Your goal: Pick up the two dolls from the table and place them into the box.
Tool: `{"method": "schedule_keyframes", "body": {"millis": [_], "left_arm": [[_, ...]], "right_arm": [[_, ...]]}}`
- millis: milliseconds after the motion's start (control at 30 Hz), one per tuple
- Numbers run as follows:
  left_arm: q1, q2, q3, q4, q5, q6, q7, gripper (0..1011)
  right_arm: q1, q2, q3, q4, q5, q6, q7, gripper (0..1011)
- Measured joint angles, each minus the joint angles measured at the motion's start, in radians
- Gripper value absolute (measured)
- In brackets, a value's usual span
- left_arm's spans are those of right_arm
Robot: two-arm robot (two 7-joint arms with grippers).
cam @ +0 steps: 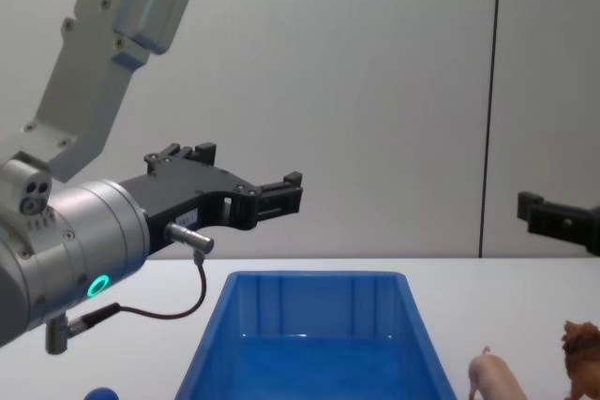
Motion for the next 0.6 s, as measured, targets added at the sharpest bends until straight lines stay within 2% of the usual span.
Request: {"method": "schedule_keyframes", "body": {"millis": [400,600], "left_arm": [[0.0,0.0,0.0,0.0,0.0,0.0,0.0,1003],[0.0,0.0,0.0,0.0,0.0,0.0,0.0,1003]], "right_arm": [[-0.023,0.055,0.028,0.012,0.027,0.064,0.071,1001],[-0.032,0.086,0.043,0.043,0.035,0.109,0.116,1001]]}}
